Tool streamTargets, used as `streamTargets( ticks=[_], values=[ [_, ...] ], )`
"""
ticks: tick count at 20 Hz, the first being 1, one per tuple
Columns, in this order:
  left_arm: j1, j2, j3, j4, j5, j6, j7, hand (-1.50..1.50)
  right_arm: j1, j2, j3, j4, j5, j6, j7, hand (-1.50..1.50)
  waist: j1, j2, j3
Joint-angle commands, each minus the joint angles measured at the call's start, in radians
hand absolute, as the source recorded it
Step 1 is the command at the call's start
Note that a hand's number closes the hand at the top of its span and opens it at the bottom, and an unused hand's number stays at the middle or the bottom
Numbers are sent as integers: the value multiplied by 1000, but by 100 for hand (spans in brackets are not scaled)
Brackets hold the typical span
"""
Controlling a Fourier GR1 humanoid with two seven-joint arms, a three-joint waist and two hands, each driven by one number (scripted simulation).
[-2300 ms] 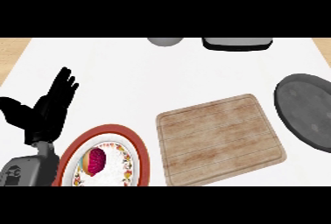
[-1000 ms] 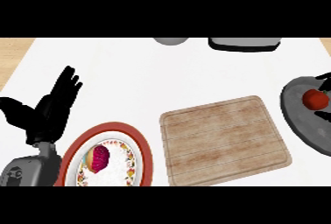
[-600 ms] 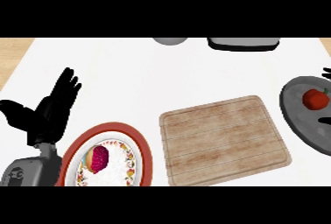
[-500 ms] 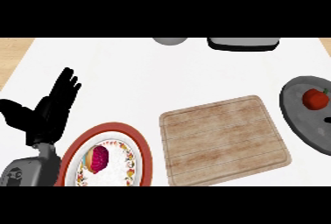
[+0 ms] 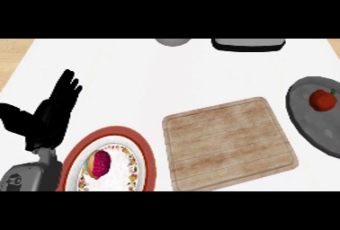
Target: Pick the bell pepper from the cutting board and place it in the pan
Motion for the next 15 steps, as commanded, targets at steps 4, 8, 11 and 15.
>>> streamTargets(
  ticks=[4, 8, 11, 15],
  values=[
    [7, -7, 6, 8, -5, 11, -12, 0, 61, -119, -34, 45, -66, 383, -116, -150, -25, -5, 3],
    [8, 10, 31, 23, 17, -5, -13, 0, 94, -128, -39, 22, -92, 393, -135, -150, -27, -3, 5],
    [28, -10, 3, -5, -2, 4, -19, 0, 108, -122, -25, -2, -95, 379, -132, -150, -13, -5, 5],
    [19, 18, 31, 31, 16, -25, -45, 0, 130, -113, -18, -19, -115, 383, -135, -150, -16, -2, 4]
  ],
)
